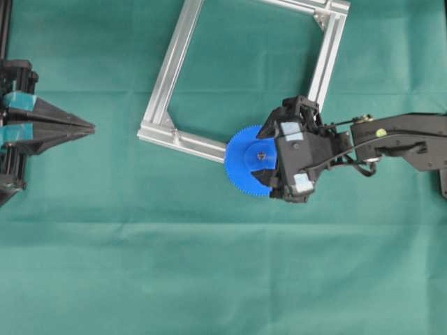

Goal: Find the location of the shaft and insert the gear.
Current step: 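Push the gear down onto the shaft with the right gripper, then open the right gripper and withdraw it to the right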

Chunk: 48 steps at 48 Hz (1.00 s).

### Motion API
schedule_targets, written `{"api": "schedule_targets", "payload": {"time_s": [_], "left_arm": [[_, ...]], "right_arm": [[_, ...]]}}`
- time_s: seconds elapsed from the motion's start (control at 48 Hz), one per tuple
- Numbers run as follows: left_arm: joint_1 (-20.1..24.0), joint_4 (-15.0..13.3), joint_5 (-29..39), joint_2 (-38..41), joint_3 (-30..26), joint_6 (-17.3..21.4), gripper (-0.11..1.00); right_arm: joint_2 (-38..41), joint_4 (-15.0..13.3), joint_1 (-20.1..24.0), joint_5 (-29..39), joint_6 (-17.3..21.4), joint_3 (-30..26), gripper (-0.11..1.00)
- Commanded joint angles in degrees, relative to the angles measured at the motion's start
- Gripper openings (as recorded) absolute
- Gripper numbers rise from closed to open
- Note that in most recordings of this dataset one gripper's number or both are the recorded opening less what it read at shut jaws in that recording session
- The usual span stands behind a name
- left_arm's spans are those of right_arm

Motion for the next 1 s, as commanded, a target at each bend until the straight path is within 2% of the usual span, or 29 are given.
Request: {"api": "schedule_targets", "payload": {"time_s": [0.0,0.396,0.979], "left_arm": [[0.0,-0.09,-0.26,0.53,-1.41,-0.09,0.03],[0.0,-0.09,-0.18,0.53,-1.41,-0.09,0.04],[0.09,-0.09,-0.53,0.26,-1.49,-0.09,0.03]], "right_arm": [[-3.25,-0.18,0.18,0.0,-0.26,-1.23,0.8],[-11.07,-1.49,0.18,4.22,-0.35,0.0,0.8],[-22.68,-2.02,0.18,2.64,-0.35,8.61,0.8]]}}
